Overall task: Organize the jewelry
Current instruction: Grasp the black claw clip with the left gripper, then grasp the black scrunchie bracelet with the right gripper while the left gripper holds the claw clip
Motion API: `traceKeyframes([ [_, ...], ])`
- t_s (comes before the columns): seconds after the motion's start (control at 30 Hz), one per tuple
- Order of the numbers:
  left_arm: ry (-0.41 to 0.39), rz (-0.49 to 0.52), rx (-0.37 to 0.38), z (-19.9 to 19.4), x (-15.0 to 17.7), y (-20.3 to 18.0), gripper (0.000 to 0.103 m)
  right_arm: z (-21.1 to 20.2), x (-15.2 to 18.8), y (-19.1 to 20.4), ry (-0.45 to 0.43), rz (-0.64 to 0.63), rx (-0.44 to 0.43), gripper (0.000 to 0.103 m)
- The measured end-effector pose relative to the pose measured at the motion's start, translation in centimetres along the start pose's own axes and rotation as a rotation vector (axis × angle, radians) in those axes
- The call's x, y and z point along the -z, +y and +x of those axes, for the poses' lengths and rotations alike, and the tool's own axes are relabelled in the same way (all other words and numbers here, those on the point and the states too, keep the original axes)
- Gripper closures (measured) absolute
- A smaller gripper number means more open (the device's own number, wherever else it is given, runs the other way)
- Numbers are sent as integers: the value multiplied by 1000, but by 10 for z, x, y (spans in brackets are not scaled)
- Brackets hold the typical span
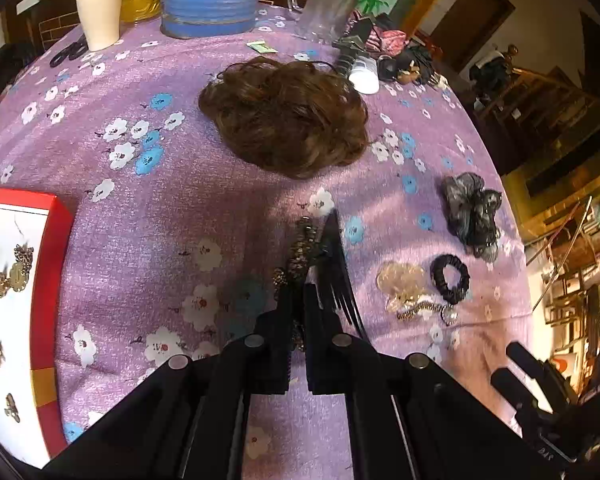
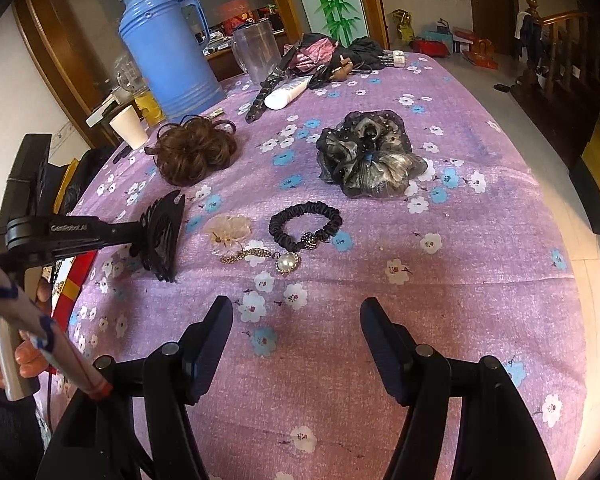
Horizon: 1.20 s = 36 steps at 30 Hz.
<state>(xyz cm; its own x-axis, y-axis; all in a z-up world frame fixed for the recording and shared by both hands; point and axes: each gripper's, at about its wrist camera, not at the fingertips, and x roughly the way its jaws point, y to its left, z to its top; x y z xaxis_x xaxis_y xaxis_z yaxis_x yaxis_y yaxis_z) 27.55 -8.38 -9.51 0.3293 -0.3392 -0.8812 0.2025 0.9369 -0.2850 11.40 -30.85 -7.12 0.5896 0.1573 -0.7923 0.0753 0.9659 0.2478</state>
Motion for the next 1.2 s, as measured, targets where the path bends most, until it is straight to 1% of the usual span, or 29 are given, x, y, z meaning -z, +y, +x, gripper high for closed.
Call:
traceKeyframes([
  [0.03,0,7,-9,0,1,-1,99,1,-1,0,1,-1,1,33],
  [0.27,3,19,11,-8,7,1,99,10,-10,-4,7,4,8,33],
  [0.47,15,22,28,-17,15,5,99,29,-25,-6,31,-3,16,40],
  [0.53,6,25,36,-20,17,6,99,35,-26,-6,38,-3,22,40],
  [0.6,-9,36,21,-21,17,6,99,39,-25,-5,44,2,15,40],
  [0.8,6,49,35,-19,17,3,99,45,-24,-1,46,1,33,40],
  [1.07,3,52,35,-22,17,2,99,53,-37,-1,56,4,63,45],
  [1.2,15,52,31,-15,18,1,99,63,-48,-7,70,25,80,52],
])
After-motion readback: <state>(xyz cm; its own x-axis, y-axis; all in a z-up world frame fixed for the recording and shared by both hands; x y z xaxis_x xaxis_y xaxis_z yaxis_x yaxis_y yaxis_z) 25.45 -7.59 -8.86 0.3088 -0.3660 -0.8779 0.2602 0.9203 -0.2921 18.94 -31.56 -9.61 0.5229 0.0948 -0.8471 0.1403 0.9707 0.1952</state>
